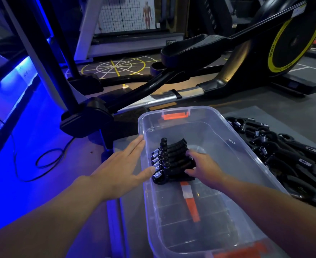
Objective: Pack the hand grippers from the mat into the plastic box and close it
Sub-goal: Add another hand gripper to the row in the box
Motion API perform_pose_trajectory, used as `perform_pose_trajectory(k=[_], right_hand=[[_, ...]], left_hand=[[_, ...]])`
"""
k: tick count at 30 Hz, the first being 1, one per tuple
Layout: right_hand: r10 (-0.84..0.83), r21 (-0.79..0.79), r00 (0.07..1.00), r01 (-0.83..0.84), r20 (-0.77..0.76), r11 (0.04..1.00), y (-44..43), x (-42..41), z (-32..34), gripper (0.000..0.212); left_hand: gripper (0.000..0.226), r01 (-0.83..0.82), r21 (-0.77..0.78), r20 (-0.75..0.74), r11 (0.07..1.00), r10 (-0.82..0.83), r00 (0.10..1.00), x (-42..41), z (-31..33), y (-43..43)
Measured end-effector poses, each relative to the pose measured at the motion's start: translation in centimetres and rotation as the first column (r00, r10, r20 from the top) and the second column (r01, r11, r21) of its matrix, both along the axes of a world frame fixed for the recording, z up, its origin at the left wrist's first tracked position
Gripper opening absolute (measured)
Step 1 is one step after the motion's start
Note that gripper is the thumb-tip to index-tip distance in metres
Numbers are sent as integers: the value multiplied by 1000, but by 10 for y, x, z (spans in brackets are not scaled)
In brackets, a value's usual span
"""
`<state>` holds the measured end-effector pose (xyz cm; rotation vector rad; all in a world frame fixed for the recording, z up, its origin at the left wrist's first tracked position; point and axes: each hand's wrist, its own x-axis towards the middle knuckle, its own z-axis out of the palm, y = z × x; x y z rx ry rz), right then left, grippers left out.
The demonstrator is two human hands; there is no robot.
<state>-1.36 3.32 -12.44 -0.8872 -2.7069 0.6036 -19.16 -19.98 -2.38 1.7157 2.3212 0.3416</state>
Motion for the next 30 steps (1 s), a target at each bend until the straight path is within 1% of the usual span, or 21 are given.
perform_pose_trajectory(k=[7, 12, 16, 18, 19, 21, 22, 23, 25, 26, 28, 30], right_hand=[[-15, -60, 999, 17, 34, 998, -1, -1, 4, 53], [-13, -107, 998, 18, 53, 994, -2, -2, 7, 58], [-16, -220, 996, 35, 85, 975, -2, 4, 16, 70], [-40, -240, 992, 68, 119, 968, -1, 9, 22, 73], [-65, -240, 991, 92, 118, 966, 0, 11, 27, 71], [-88, -234, 995, 98, 54, 967, 1, 16, 51, 64], [-90, -239, 996, 89, 4, 967, 2, 19, 64, 60], [-95, -251, 994, 78, -56, 965, 1, 13, 75, 55], [-138, -263, 974, 88, -181, 961, 2, 38, 105, 45], [-142, -276, 962, 75, -233, 958, 0, 38, 114, 41], [-163, -290, 937, 71, -308, 955, 0, 52, 131, 32], [-213, -273, 910, 117, -357, 955, 7, 82, 139, 26]], left_hand=[[114, 8, -13, 2, 1000, -8, 1000, 1, 2, 1], [112, 6, -52, -2, 999, -6, 1000, 1, 4, 4], [100, -15, -49, -74, 999, 11, 997, 8, 14, 7], [93, -23, -25, -144, 999, 19, 989, 13, 21, 9], [93, -21, -5, -181, 1000, 19, 983, 16, 25, 12], [95, -13, 38, -206, 999, 21, 978, 26, 35, 22], [92, -12, 65, -202, 998, 25, 979, 31, 39, 28], [86, -7, 78, -198, 997, 22, 980, 31, 43, 31], [73, 65, 103, -187, 993, -45, 981, 59, 51, 53], [67, 71, 120, -167, 990, -50, 985, 63, 53, 58], [52, 94, 154, -116, 984, -76, 990, 82, 53, 76], [47, 146, 160, -80, 976, -134, 988, 113, 54, 96]])
